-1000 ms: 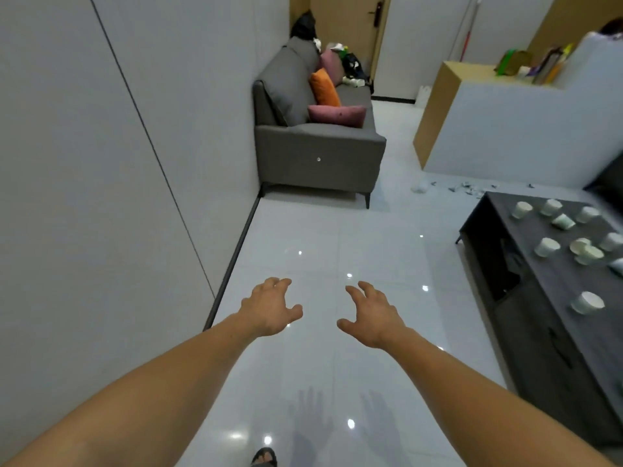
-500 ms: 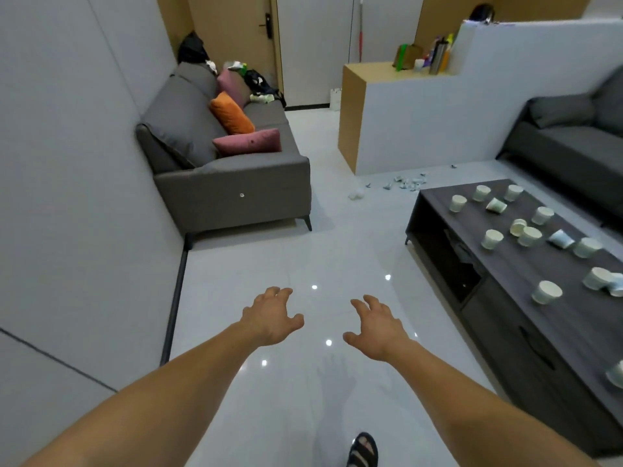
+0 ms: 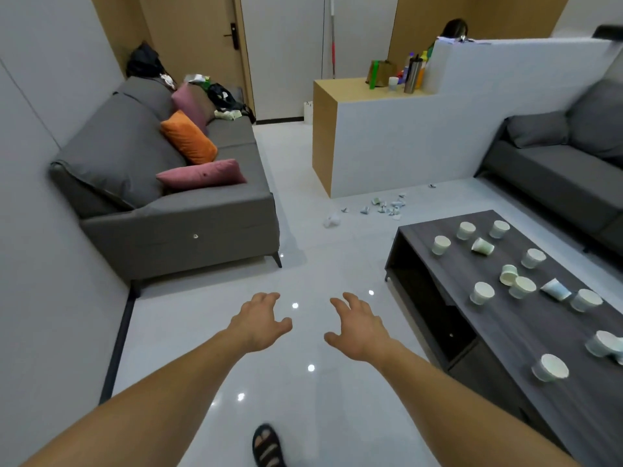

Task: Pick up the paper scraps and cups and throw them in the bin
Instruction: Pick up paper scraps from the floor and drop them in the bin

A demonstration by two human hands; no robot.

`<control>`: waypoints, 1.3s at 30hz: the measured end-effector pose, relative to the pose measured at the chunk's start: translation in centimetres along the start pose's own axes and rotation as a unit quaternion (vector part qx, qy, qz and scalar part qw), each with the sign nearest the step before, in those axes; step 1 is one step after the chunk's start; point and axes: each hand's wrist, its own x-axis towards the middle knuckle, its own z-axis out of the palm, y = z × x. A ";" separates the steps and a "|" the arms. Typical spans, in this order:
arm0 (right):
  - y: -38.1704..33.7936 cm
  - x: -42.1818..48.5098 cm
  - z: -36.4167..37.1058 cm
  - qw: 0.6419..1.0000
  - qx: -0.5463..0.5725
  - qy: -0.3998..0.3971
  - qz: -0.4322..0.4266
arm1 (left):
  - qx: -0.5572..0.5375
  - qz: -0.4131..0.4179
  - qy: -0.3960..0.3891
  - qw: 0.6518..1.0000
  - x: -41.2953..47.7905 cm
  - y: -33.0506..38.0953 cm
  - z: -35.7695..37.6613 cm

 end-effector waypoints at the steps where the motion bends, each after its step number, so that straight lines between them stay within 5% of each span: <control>1: 0.4 2.0 -0.6 1.000 -0.002 0.002 0.004 | -0.002 0.004 -0.005 1.000 2.3 0.3 -0.3; 15: 5.7 28.5 -11.8 0.996 0.006 0.026 0.087 | 0.004 0.068 -0.037 0.997 34.5 7.2 -11.3; 39: 24.5 73.7 -28.1 0.998 -0.004 -0.039 0.048 | -0.016 0.006 -0.078 0.997 80.9 22.6 -17.3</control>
